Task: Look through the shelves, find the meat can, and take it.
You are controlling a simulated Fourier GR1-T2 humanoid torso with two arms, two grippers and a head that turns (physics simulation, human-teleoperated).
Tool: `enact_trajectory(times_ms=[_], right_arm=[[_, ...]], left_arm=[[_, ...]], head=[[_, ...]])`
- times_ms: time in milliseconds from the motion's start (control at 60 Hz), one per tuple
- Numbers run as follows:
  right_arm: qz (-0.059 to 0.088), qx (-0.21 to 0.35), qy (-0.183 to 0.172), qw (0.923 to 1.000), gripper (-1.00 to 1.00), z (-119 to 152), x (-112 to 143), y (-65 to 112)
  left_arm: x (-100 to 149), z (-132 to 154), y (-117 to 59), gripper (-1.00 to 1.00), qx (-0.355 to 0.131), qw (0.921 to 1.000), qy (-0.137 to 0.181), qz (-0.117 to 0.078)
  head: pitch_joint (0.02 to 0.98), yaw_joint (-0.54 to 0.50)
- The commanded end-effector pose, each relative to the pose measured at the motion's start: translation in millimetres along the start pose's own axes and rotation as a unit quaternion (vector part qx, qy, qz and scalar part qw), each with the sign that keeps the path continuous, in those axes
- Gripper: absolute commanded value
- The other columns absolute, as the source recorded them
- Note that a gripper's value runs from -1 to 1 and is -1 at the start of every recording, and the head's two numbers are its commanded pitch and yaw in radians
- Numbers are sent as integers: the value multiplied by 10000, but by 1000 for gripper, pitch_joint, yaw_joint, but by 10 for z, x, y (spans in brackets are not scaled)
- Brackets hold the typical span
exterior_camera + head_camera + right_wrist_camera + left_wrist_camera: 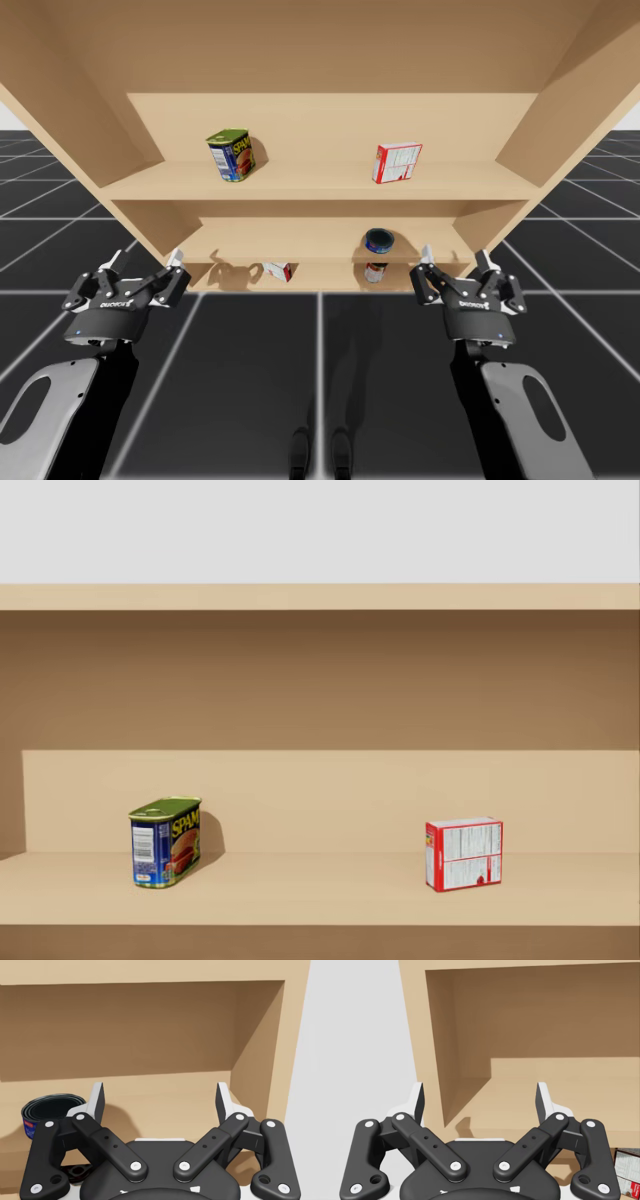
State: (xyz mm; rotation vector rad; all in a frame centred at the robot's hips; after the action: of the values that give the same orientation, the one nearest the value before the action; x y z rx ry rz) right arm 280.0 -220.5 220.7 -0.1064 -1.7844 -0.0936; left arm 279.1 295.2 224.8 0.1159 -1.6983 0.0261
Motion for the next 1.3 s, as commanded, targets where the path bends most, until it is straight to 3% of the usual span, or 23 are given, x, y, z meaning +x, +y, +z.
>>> enact_trajectory(times_ms=[17, 67, 83, 133, 283, 567, 733, 800, 850, 1033, 1183, 1300], right_arm=[[3, -178, -16, 9998, -1000, 19, -5, 7], [11, -87, -51, 9999, -1000, 23, -1, 14], [-52, -3, -44, 10000, -1000, 11, 3, 12], [17, 24, -8, 10000, -1000, 7, 11, 0], [-11, 1, 19, 10000, -1000, 2, 17, -14], [50, 17, 7, 10000, -1000, 10, 21, -3], [57, 27, 20, 10000, -1000, 9, 20, 7], [43, 25, 41, 10000, -1000, 3, 19, 5], [46, 17, 48, 10000, -1000, 1, 16, 3], [27, 28, 84, 10000, -1000, 12, 13, 5], [38, 49, 88, 9999, -1000, 8, 10, 7], [26, 49, 98, 9999, -1000, 6, 9, 2]], left_arm=[[-1, 0, 1, -1000, 1, 10000, 3, -2], [-1, 0, 1, -1000, 2, 10000, 3, 0], [-1, 0, 0, -1000, 2, 10000, 3, -1], [-1, 1, 1, -1000, 3, 10000, 2, -2], [-2, 1, 5, -1000, 6, 10000, 6, -4], [-7, -3, 7, -1000, -3, 10000, 18, -7], [40, 20, -11, -1000, -5, 10000, -42, 87], [203, 118, -75, -1000, -154, 9995, -115, 255], [300, 180, -110, -1000, -256, 9993, -121, 245], [882, 466, -260, -1000, -1221, 9903, 124, 656], [1308, 462, -342, -1000, -1774, 9812, 164, 742], [1493, 371, -399, -1000, -1847, 9803, 127, 696]], head=[[65, 5], [68, 7], [71, 8], [80, 11], [132, 54], [262, 278], [268, 285], [269, 281], [267, 280], [261, 278], [258, 288], [259, 290]])
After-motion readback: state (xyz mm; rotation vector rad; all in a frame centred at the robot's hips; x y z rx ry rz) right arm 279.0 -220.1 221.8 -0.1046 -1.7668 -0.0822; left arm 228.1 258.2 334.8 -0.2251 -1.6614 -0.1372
